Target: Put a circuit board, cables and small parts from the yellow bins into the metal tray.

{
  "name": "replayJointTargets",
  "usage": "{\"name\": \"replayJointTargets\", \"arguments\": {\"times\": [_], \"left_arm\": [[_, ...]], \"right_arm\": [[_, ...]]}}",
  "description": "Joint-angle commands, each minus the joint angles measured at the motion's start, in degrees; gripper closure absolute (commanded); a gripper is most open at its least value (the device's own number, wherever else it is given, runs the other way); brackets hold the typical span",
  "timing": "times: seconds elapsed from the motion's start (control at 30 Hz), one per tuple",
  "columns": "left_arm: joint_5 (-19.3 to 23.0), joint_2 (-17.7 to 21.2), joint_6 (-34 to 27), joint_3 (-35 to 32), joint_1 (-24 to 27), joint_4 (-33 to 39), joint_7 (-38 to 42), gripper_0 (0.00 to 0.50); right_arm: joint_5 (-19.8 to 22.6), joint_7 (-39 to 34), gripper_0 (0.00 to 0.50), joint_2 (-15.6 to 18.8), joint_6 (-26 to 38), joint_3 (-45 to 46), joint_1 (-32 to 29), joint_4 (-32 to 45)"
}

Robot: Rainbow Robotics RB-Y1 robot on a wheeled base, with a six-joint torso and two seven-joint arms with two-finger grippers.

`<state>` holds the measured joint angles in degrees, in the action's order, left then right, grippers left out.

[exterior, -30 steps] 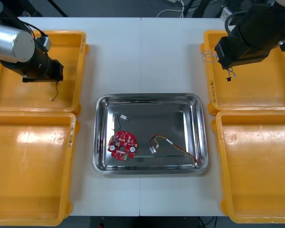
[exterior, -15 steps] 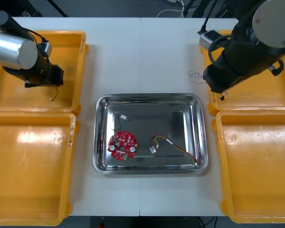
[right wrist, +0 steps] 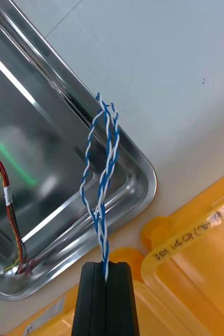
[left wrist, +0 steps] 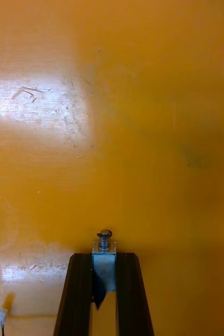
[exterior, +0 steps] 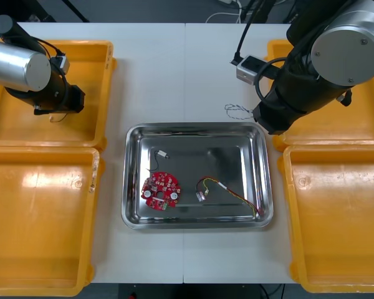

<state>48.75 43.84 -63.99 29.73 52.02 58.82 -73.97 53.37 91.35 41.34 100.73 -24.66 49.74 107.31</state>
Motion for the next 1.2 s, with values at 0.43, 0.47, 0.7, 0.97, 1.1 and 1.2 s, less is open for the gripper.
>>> {"name": "replayJointTargets", "arguments": {"times": [0.43,0.47,0.7,0.97,1.1,1.2], "left_arm": [[1.9,-0.2,-0.6,0.9,2.9,0.3,-6.2,0.500],[1.9,0.1,-1.2,0.8,2.9,0.8,-6.4,0.500],[1.8,1.3,-6.7,-2.2,2.8,3.9,-6.4,0.500],[1.8,2.8,-12.3,-5.1,2.9,7.4,-6.3,0.500],[1.3,3.4,-14.3,-5.7,2.8,9.3,-6.0,0.500],[0.8,3.5,-16.0,-6.3,2.8,10.9,-5.7,0.500]], "right_arm": [[-2.9,21.5,0.500,-4.2,-9.6,-8.1,2.5,-7.5],[-2.9,22.6,0.500,-4.2,-10.6,-8.7,2.5,-7.9],[-2.5,30.1,0.500,-5.1,-14.0,-9.7,2.5,-11.2],[-3.1,35.0,0.500,-5.7,-18.3,-13.1,2.5,-13.6],[-4.4,34.9,0.500,-5.7,-21.2,-16.2,2.4,-13.6],[-4.9,34.6,0.500,-5.7,-22.4,-17.2,1.5,-13.6]]}}
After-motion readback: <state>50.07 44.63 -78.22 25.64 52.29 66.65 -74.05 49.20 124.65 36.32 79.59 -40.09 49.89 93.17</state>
